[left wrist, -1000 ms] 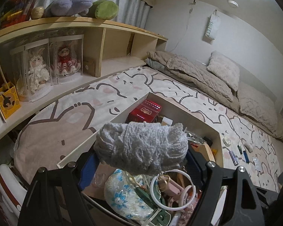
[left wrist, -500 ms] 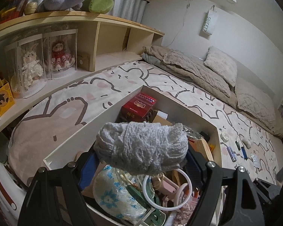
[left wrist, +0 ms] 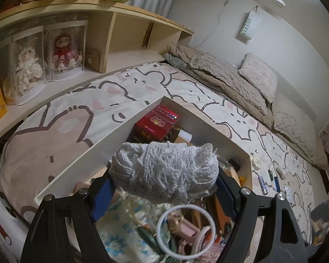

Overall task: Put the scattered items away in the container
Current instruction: 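Open the right tool dropping the box while the left tool drops the yarn ball, then withdraw both open tools from the storage box back toward the bed, then move both tools toward the green clothespin and lighters on the bed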

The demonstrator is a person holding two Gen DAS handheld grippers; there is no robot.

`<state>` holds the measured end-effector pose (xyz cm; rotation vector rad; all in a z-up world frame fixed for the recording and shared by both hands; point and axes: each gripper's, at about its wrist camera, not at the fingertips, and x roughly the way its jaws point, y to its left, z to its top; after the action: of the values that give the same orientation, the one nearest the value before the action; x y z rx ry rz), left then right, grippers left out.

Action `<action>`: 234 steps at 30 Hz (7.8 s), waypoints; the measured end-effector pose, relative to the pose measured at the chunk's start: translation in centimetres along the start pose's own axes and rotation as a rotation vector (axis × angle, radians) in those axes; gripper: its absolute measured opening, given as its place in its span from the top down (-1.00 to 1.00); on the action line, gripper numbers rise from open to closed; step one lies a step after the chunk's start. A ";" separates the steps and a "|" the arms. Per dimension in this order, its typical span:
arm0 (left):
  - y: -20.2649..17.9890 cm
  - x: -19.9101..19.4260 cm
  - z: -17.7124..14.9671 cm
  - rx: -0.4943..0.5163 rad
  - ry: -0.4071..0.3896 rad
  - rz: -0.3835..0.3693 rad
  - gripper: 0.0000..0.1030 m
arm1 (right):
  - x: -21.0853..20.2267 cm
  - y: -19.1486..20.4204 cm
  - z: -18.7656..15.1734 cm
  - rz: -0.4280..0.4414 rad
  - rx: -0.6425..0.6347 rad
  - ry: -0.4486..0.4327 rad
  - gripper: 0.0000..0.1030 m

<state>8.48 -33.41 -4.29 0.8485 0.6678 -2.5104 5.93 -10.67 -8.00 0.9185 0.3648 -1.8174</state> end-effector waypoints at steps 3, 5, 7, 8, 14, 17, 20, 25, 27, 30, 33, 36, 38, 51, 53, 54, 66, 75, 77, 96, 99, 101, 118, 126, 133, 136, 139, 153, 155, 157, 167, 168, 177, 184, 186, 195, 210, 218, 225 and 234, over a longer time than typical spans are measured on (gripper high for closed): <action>-0.6 0.6 0.9 -0.010 0.023 -0.023 -0.58 | -0.7 -0.5 -0.6 -0.006 0.018 -0.018 -0.77; -1.3 1.2 1.6 -0.009 0.042 -0.040 -0.58 | -0.9 -0.7 -1.0 -0.023 0.017 -0.025 -0.76; -2.1 2.0 2.3 0.005 0.057 -0.043 -0.58 | -1.1 -1.2 -1.5 -0.033 0.029 -0.026 -0.76; -2.5 2.4 2.5 0.016 0.065 -0.035 -0.58 | -1.1 -1.4 -1.7 -0.034 0.037 -0.026 -0.76; -4.5 6.0 3.7 0.092 0.144 -0.001 -0.58 | -1.8 -2.8 -3.3 -0.043 0.086 -0.039 -0.76; -4.8 7.8 3.8 0.097 0.204 0.002 -0.58 | -2.0 -3.3 -3.9 -0.044 0.104 -0.045 -0.76; -4.4 9.2 3.7 0.058 0.255 0.007 -0.58 | -2.3 -3.7 -4.4 -0.038 0.118 -0.050 -0.76; -3.2 9.7 2.9 -0.075 0.288 0.008 -0.58 | -2.4 -4.3 -5.0 -0.025 0.141 -0.060 -0.76; -2.7 10.0 2.5 -0.141 0.305 0.010 -0.58 | -2.3 -4.4 -5.1 -0.021 0.149 -0.061 -0.76; -1.9 10.2 2.3 -0.241 0.306 0.029 -0.59 | -2.4 -4.5 -5.3 -0.019 0.148 -0.058 -0.76; -1.1 10.1 2.2 -0.331 0.288 0.022 -0.98 | -2.6 -4.5 -5.5 -0.028 0.142 -0.058 -0.76; -0.8 9.6 2.1 -0.358 0.273 0.003 -1.00 | -2.8 -4.8 -5.6 -0.030 0.149 -0.060 -0.76; -1.2 8.8 2.1 -0.317 0.253 0.004 -1.00 | -3.0 -5.0 -5.7 -0.033 0.154 -0.062 -0.76; -1.9 6.5 1.2 -0.186 0.252 -0.016 -1.00 | -4.1 -4.6 -5.6 -0.031 0.152 -0.087 -0.77; -2.0 6.1 1.1 -0.177 0.249 -0.020 -1.00 | -4.4 -4.6 -5.4 -0.035 0.150 -0.095 -0.76; -2.1 5.9 1.0 -0.169 0.247 -0.016 -1.00 | -4.6 -4.5 -5.1 -0.037 0.148 -0.103 -0.76; -3.7 1.2 0.3 -0.012 0.133 0.035 -1.00 | -7.3 -3.7 -3.0 -0.037 0.153 -0.209 -0.77; -5.6 -3.2 -1.0 0.140 0.008 0.049 -1.00 | -9.0 -3.1 -2.5 -0.056 0.156 -0.262 -0.96; -6.1 -3.9 -1.5 0.177 0.001 0.051 -1.00 | -9.4 -3.0 -2.5 -0.060 0.156 -0.275 -1.00; -8.9 -9.6 -5.5 0.334 -0.077 0.027 -1.00 | -12.1 -2.9 -3.3 -0.133 0.165 -0.333 -1.00; -9.3 -10.2 -6.0 0.356 -0.094 0.036 -1.00 | -12.6 -2.9 -3.5 -0.139 0.167 -0.345 -1.00; -9.5 -10.6 -6.3 0.368 -0.103 0.039 -1.00 | -12.8 -2.9 -3.6 -0.144 0.169 -0.351 -1.00; -11.5 -13.9 -8.5 0.427 -0.139 -0.004 -1.00 | -15.9 -2.4 -4.8 -0.196 0.188 -0.404 -1.00; -13.1 -16.0 -9.2 0.448 -0.166 -0.040 -1.00 | -18.6 -2.2 -5.6 -0.243 0.208 -0.436 -1.00; -15.0 -17.8 -9.8 0.474 -0.197 -0.039 -1.00 | -20.6 -2.2 -6.1 -0.258 0.214 -0.464 -1.00; -15.9 -18.2 -9.9 0.481 -0.196 -0.053 -1.00 | -21.4 -2.5 -6.4 -0.275 0.218 -0.469 -1.00; -17.1 -18.4 -9.9 0.492 -0.200 -0.064 -1.00 | -22.5 -3.2 -6.8 -0.289 0.233 -0.484 -1.00; -24.3 -16.7 -9.9 0.518 -0.189 -0.201 -1.00 | -26.7 -8.4 -9.4 -0.410 0.338 -0.509 -1.00; -25.4 -16.2 -9.8 0.515 -0.187 -0.221 -1.00 | -27.0 -9.0 -9.6 -0.428 0.346 -0.506 -1.00; -26.3 -15.6 -9.7 0.516 -0.185 -0.236 -1.00 | -27.4 -9.7 -9.9 -0.448 0.353 -0.505 -1.00; -29.7 -12.9 -9.1 0.521 -0.193 -0.275 -1.00 | -29.4 -13.7 -10.2 -0.502 0.404 -0.557 -1.00; -30.0 -12.6 -8.9 0.521 -0.195 -0.280 -1.00 | -29.6 -14.1 -10.1 -0.509 0.404 -0.563 -1.00; -30.8 -10.0 -7.6 0.469 -0.216 -0.300 -1.00 | -30.1 -17.1 -10.0 -0.540 0.420 -0.597 -1.00; -31.5 -7.4 -7.9 0.479 -0.260 -0.312 -1.00 | -28.9 -19.9 -10.6 -0.555 0.451 -0.593 -1.00; -31.7 -6.5 -8.2 0.480 -0.265 -0.313 -1.00 | -28.4 -20.7 -10.9 -0.560 0.462 -0.591 -1.00; -31.6 -1.4 -8.8 0.451 -0.173 -0.374 -1.00 | -25.4 -24.5 -12.0 -0.576 0.541 -0.545 -1.00; -29.9 8.6 -11.0 0.409 -0.026 -0.197 -1.00 | -18.7 -29.0 -14.5 -0.559 0.629 -0.380 -1.00; -29.3 12.6 -12.0 0.435 0.070 -0.168 -1.00 | -15.7 -31.0 -15.8 -0.521 0.684 -0.301 -1.00; -29.8 15.8 -12.7 0.468 0.127 -0.104 -1.00 | -13.1 -32.0 -16.8 -0.487 0.725 -0.219 -1.00; -29.0 19.5 -13.3 0.489 0.195 0.006 -1.00 | -10.6 -33.5 -18.2 -0.497 0.761 -0.112 -1.00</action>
<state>-14.69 -7.03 -17.27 1.2695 0.0950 -2.6467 -14.19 22.01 -17.67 1.3049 -0.2233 -2.5240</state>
